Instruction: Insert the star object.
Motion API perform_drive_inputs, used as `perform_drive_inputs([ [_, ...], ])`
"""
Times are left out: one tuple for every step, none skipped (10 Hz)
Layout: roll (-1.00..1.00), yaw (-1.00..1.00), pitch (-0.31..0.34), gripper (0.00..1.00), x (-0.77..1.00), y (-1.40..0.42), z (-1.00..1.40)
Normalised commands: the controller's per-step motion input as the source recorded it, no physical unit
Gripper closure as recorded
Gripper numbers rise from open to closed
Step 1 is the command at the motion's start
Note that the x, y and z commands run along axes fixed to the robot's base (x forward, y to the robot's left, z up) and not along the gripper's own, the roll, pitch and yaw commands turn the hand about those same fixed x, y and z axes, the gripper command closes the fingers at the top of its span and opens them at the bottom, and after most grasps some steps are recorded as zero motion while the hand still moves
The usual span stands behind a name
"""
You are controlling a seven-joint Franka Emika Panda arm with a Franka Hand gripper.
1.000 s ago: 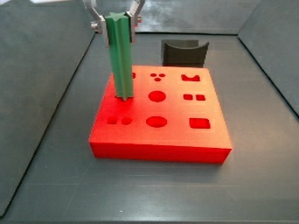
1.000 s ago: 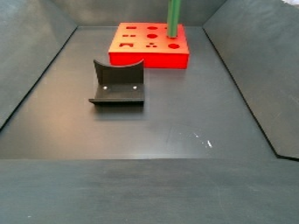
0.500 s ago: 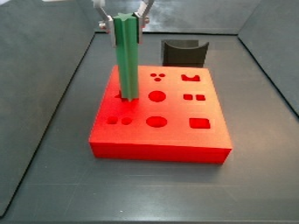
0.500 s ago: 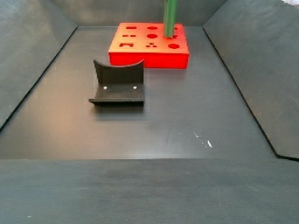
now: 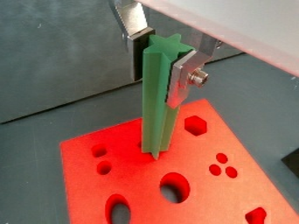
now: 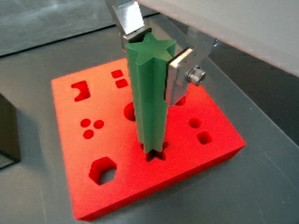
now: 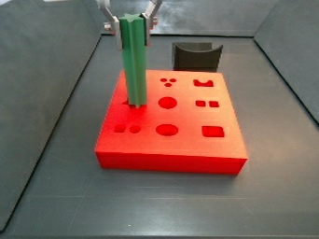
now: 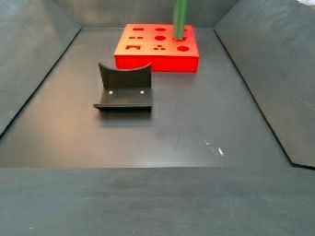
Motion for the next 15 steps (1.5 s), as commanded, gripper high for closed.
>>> perform_drive_inputs([
  [-0.11,0.01,-0.077,1.0,-0.37,0.02,-0.01],
  [-0.07,0.03,-0.076,1.0,-0.16,0.0,0.0],
  [-0.04,0.09,0.0,1.0,0.07,-0.13,-0.07],
  [-0.03,0.02,0.0,1.0,0.0,0.0,-0.19],
  [-0.05,0.0,0.0,1.0,0.0,0.0,-0.18],
  [-0.03,-0.09,0.0,1.0,0.0,0.0,-0.21],
  [-0.03,-0.11,0.0,1.0,0.04,0.0,-0.16],
  [-0.02,-0.08,0.037,1.0,0.36,0.0,-0.09],
  [-0.03,-0.09,0.024,1.0,0.29,0.0,-0.11],
  [-0.07,-0.08,0.0,1.0,0.19,0.0,-0.08],
  [-0.06,-0.04,0.0,1.0,0.21,0.0,-0.07],
  [-0.04,-0.06,0.0,1.0,0.0,0.0,-0.16],
  [0.0,-0.07,0.0,1.0,0.0,0.0,-0.2],
  [0.1,-0.17,0.147,1.0,0.0,-0.02,-0.25],
  [0.11,-0.18,0.213,1.0,0.0,-0.05,-0.3],
])
